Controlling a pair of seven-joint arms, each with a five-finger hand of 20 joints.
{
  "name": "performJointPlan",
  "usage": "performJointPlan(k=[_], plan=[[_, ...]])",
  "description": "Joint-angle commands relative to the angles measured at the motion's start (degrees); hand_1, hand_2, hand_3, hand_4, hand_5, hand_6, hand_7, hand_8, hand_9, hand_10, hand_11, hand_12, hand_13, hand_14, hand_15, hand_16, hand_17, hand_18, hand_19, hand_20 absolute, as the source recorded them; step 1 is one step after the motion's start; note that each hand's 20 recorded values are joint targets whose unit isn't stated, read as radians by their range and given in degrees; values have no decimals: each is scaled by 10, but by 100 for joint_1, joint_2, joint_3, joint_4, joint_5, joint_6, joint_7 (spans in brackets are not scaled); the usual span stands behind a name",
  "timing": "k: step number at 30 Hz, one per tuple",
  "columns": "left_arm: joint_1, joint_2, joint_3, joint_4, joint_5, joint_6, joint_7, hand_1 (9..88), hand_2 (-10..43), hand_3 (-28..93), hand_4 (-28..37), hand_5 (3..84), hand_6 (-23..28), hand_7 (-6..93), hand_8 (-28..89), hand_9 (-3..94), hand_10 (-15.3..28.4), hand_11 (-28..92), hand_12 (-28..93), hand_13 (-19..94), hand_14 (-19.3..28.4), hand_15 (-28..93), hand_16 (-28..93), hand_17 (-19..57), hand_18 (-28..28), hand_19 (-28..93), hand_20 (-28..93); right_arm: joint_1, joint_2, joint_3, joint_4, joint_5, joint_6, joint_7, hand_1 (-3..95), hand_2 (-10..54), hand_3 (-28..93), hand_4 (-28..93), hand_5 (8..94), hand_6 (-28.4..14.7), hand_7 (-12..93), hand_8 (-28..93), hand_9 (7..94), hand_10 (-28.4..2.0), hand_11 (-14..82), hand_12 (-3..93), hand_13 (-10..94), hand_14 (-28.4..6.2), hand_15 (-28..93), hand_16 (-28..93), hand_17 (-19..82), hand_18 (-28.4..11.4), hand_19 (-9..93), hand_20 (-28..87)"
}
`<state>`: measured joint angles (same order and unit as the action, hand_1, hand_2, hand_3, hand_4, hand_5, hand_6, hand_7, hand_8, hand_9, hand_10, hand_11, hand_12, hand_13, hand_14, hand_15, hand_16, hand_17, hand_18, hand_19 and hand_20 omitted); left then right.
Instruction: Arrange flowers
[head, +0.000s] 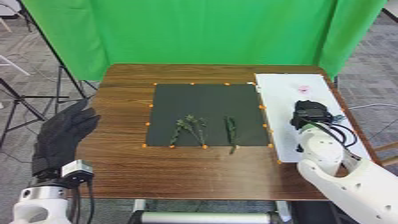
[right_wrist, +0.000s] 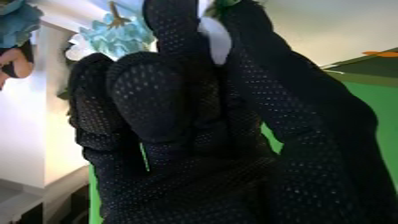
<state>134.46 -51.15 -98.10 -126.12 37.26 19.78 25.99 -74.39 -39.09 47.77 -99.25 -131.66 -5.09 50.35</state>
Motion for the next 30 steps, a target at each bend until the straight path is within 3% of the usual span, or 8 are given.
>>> performJointPlan(k=[1, 10, 13, 14, 18, 21, 26, 30], plan=[[40, 67, 20, 0, -49, -19, 61, 239, 74, 796, -224, 414, 110, 115, -89, 355, 210, 318, 72, 230, 279, 613, -163, -89, 239, 624, -29, 161, 215, -238, 92, -246, 422, 104, 538, -53, 754, -282, 763, -22, 305, 89, 836, -96, 263, 334, 776, -59, 694, 218, 486, -193, 932, 87], [93, 127, 25, -19, -104, 45, 108, 239, 74, 795, -224, 414, 110, 115, -90, 355, 210, 318, 72, 231, 280, 613, -163, -89, 238, 624, -29, 253, 344, -220, -140, -384, 750, 42, 540, -55, 766, -283, 776, -26, 300, 118, 844, -92, 277, 348, 786, -56, 696, 229, 494, -192, 932, 118], [104, 111, 6, -19, -96, 31, 88, 238, 75, 795, -223, 414, 110, 115, -90, 355, 210, 317, 72, 230, 280, 613, -163, -89, 238, 624, -29, 257, 349, -162, -314, -445, 811, -38, 540, -55, 768, -283, 779, -27, 299, 120, 844, -91, 280, 350, 788, -54, 698, 230, 496, -192, 932, 124], [95, 40, -23, -23, -39, -9, 21, 238, 74, 796, -223, 414, 110, 115, -90, 354, 210, 317, 72, 230, 280, 613, -163, -89, 238, 624, -29, 280, 369, -188, -391, -434, 876, -56, 540, -55, 768, -283, 780, -27, 298, 121, 844, -92, 282, 351, 789, -54, 698, 231, 496, -192, 932, 126], [114, -38, -73, -43, 9, -26, -50, 238, 74, 796, -223, 414, 110, 115, -90, 354, 209, 317, 72, 230, 279, 613, -162, -89, 239, 624, -28, 321, 272, -183, -716, -434, 962, -300, 540, -55, 770, -283, 783, -29, 294, 125, 845, -92, 287, 352, 789, -54, 699, 233, 496, -192, 932, 135], [80, 30, -64, -31, -30, -7, -10, 238, 74, 796, -223, 414, 110, 115, -90, 355, 210, 317, 72, 230, 279, 613, -162, -89, 239, 625, -29, 444, 159, -268, -973, -93, 1115, -419, 539, -56, 772, -283, 784, -30, 292, 128, 845, -91, 289, 352, 790, -53, 699, 233, 496, -193, 932, 138], [103, 21, -78, -18, -50, 9, -3, 237, 74, 796, -224, 414, 110, 115, -90, 354, 210, 317, 72, 230, 279, 613, -162, -89, 239, 624, -29, 543, -239, -301, -1256, 156, 940, -845, 539, -56, 774, -283, 785, -30, 290, 131, 845, -91, 291, 353, 789, -54, 700, 236, 496, -193, 932, 143], [219, -11, -173, -31, -80, 37, 23, 236, 74, 796, -225, 414, 110, 114, -90, 354, 210, 318, 72, 229, 279, 612, -162, -89, 238, 624, -28, 745, -518, -583, -1350, 155, 823, -1136, 539, -55, 774, -283, 785, -29, 289, 133, 843, -90, 293, 355, 788, -54, 702, 238, 495, -192, 932, 148]])
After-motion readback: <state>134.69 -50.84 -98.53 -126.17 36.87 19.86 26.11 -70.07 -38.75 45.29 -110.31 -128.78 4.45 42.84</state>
